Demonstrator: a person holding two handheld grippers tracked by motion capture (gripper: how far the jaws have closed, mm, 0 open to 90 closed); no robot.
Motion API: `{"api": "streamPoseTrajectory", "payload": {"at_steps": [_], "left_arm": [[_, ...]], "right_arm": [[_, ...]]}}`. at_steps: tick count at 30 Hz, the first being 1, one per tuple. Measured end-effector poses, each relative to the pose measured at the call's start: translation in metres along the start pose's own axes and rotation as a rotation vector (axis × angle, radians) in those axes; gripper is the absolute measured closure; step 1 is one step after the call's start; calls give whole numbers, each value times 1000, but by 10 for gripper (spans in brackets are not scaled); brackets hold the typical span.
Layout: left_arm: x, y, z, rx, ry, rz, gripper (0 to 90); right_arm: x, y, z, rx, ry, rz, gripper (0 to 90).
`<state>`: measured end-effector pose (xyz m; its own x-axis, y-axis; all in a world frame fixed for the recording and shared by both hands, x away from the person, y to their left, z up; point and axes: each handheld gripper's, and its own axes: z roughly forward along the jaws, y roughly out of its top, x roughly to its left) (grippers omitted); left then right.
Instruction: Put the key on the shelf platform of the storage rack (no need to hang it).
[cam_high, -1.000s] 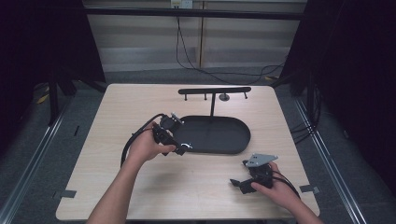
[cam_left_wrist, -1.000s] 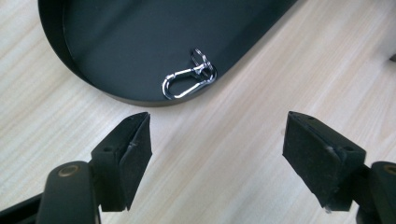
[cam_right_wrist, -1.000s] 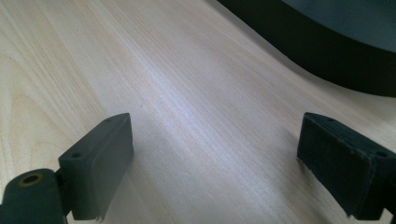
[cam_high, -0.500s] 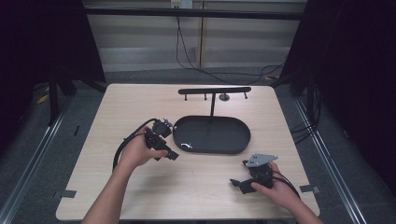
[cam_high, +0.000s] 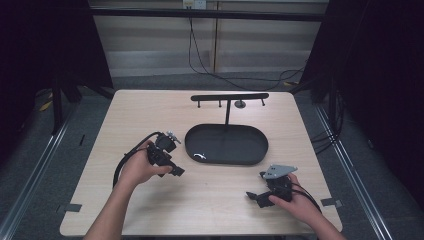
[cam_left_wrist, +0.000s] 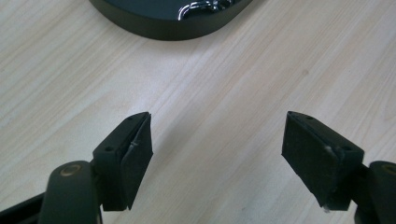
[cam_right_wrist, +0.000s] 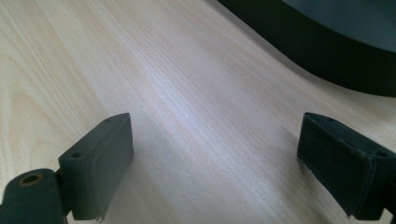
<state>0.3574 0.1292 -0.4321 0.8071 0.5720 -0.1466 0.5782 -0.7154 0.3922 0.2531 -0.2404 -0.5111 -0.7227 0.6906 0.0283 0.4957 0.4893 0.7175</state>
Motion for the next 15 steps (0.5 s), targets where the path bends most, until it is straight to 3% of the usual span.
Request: {"api": "streamPoseTrajectory", "payload": {"at_steps": [15], "left_arm": [[5, -25, 5, -3, 1, -22, 252]], "right_arm": [[0, 0, 0, 0, 0, 0, 102]]}}
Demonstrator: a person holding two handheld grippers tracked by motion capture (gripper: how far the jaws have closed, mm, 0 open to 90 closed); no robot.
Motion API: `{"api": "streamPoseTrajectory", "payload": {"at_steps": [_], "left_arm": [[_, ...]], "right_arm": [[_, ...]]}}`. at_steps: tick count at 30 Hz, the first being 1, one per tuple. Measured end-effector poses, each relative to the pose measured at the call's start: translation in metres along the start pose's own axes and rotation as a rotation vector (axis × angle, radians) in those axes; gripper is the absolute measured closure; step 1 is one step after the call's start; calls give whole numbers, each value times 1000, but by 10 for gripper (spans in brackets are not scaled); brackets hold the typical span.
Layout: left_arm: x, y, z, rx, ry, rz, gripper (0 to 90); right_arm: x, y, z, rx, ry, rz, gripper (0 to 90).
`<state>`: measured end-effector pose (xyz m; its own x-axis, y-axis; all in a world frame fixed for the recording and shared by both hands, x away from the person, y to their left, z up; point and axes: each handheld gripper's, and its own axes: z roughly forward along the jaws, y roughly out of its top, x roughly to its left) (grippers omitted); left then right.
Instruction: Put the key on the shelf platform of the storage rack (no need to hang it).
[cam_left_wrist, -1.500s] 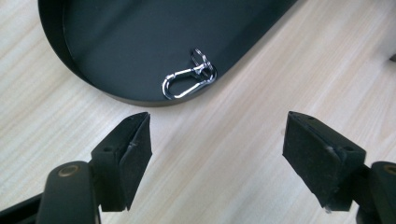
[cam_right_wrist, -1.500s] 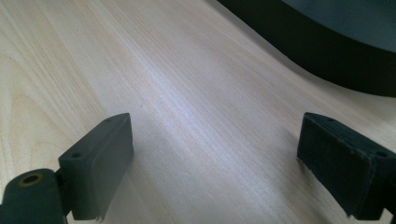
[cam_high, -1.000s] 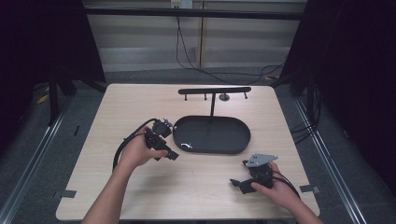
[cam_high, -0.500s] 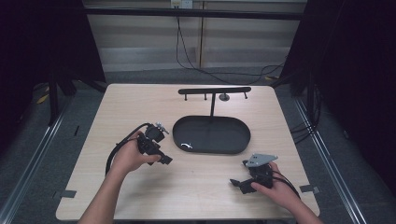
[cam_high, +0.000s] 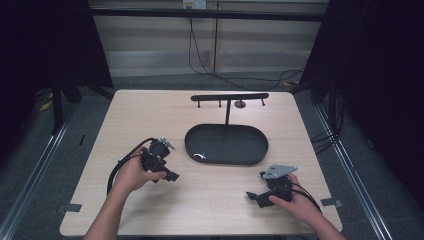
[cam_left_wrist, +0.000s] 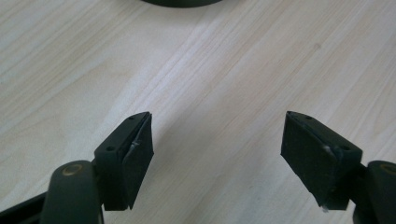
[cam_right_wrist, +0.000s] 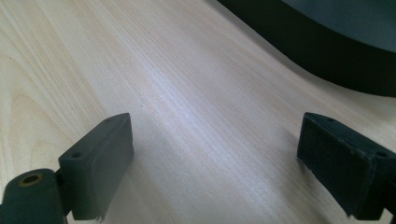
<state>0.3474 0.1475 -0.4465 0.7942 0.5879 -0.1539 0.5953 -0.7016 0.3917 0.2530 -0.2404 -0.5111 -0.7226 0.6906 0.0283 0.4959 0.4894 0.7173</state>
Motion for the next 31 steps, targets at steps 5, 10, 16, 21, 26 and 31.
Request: {"api": "streamPoseTrajectory", "payload": {"at_steps": [5, 10, 16, 21, 26, 31], "left_arm": [[2, -7, 2, -2, 2, -5, 254], [3, -14, 4, 6, -3, -2, 258], [4, -23, 6, 2, -7, -7, 258], [4, -28, 6, -5, -3, -18, 259], [5, -34, 10, 14, 7, -2, 262], [4, -36, 10, 2, 23, 0, 266]], "right_arm": [[0, 0, 0, 0, 1, 0, 102], [0, 0, 0, -1, 0, 1, 102], [0, 0, 0, -1, 0, -1, 102], [0, 0, 0, 0, 0, 0, 102], [0, 0, 0, -1, 1, -1, 102], [0, 0, 0, 0, 0, 0, 102]]}}
